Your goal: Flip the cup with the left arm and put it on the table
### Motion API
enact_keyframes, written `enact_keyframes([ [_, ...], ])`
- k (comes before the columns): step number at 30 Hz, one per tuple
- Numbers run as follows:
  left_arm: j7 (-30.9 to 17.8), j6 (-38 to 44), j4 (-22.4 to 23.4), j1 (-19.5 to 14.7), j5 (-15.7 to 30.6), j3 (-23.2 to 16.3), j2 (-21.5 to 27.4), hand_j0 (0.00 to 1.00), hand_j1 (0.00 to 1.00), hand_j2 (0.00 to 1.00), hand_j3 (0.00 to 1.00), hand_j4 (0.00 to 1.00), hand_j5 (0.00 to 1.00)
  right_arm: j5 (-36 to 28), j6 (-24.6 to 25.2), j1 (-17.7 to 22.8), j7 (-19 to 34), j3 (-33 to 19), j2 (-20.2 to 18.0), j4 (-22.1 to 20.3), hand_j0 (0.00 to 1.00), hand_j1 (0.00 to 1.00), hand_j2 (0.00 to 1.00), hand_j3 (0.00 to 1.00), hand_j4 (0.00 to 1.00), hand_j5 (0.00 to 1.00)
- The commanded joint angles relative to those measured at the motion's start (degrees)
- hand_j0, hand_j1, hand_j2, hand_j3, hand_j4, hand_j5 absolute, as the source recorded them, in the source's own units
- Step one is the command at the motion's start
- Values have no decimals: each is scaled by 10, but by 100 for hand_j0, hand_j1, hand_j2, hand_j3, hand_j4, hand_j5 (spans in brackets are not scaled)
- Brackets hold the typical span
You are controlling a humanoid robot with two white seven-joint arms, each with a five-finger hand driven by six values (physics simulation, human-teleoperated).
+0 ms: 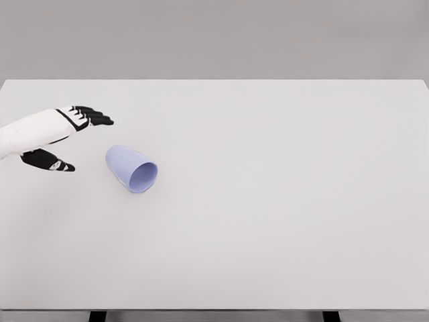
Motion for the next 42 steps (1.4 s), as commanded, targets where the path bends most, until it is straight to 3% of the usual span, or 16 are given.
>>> enact_keyframes([
  [1, -4, 1, -1, 0, 3, -1, 1, 100, 100, 100, 100, 100, 100, 0, 0, 0, 0, 0, 0, 0, 100, 100, 100, 100, 100, 100],
  [5, -4, 1, 2, 1, -14, -4, 4, 100, 100, 100, 100, 100, 100, 0, 0, 0, -2, 0, 0, 1, 100, 100, 100, 100, 100, 100],
  [8, -5, 1, 0, 0, -55, -9, 0, 100, 100, 100, 100, 100, 100, 0, 0, 0, -2, 1, 0, 1, 100, 100, 100, 100, 100, 100],
  [11, -27, 1, -9, -4, -55, -10, 0, 100, 100, 100, 100, 100, 100, 0, 0, 0, -2, 1, 0, 1, 100, 100, 100, 100, 100, 100],
  [12, -28, 1, -7, -11, -52, -15, 4, 100, 100, 100, 100, 100, 100, 0, 0, 0, -2, 1, 0, 1, 100, 100, 100, 100, 100, 100],
  [13, -27, 1, -7, -53, -46, -61, 8, 100, 100, 100, 100, 100, 100, 0, 0, 0, -2, 1, 0, 1, 100, 100, 100, 100, 100, 100],
  [15, 9, 1, -22, -64, 19, -113, 66, 100, 100, 100, 100, 100, 100, 0, 0, 0, -2, 1, 0, 1, 100, 100, 100, 100, 100, 100],
  [17, 40, 1, -68, -65, 18, -121, 136, 100, 100, 100, 100, 100, 100, 0, 0, 0, -2, 1, 0, 1, 100, 100, 100, 100, 100, 100],
  [19, 42, 1, -105, -76, 19, -139, 143, 100, 100, 100, 100, 100, 100, 0, 0, 0, -2, 1, 0, 1, 100, 100, 100, 100, 100, 100],
  [21, 52, 1, -118, -92, 21, -149, 141, 100, 100, 100, 100, 100, 100, 0, 0, 0, -2, 1, 0, 1, 100, 100, 100, 100, 100, 100],
  [22, 83, 1, -121, -96, 21, -175, 141, 100, 100, 100, 100, 100, 100, 0, 0, 0, -2, 1, 0, 1, 100, 100, 100, 100, 100, 100],
  [25, 83, 1, -119, -99, 44, -212, 123, 100, 100, 100, 100, 100, 100, 0, 0, 0, -2, 1, 0, 1, 100, 100, 100, 100, 100, 100],
  [27, 71, 1, -118, -103, 57, -222, 96, 100, 100, 100, 100, 100, 100, 0, 0, 0, -2, 1, 0, 1, 100, 100, 100, 100, 100, 100],
  [30, 8, 90, -116, -111, 96, -232, 62, 100, 100, 100, 100, 100, 100, 0, 0, 0, -2, 1, 0, 1, 100, 100, 100, 100, 100, 100],
  [36, 6, 96, -104, -113, 86, -241, 55, 100, 100, 100, 100, 100, 100, 0, 0, 0, -2, 1, 0, 1, 100, 100, 100, 100, 100, 100],
  [42, 9, 129, -97, -113, 38, -241, 37, 100, 100, 100, 100, 100, 100, 0, 0, 0, -2, 1, 0, 1, 100, 100, 100, 100, 100, 100],
])
